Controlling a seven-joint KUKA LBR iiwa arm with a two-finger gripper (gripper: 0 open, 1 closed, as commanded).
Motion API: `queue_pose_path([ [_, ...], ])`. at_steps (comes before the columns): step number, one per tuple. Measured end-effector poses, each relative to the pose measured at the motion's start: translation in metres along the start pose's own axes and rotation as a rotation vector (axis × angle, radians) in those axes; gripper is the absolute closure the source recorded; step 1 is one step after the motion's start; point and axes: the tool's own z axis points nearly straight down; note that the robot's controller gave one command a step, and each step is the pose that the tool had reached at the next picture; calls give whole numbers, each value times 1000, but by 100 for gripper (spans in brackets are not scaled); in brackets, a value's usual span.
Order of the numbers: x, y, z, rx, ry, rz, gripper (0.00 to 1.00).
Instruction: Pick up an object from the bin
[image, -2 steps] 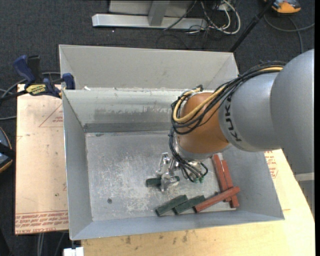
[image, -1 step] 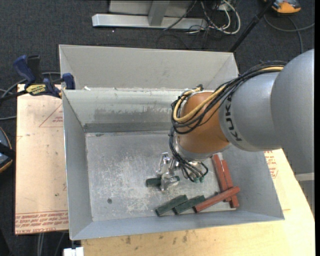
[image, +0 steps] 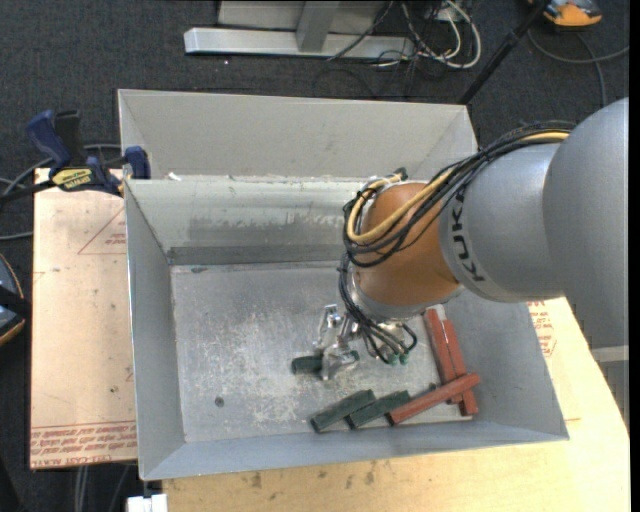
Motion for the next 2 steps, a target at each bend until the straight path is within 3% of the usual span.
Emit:
queue_pose_path([
  [2,3,0,-23,0,12,0,100],
])
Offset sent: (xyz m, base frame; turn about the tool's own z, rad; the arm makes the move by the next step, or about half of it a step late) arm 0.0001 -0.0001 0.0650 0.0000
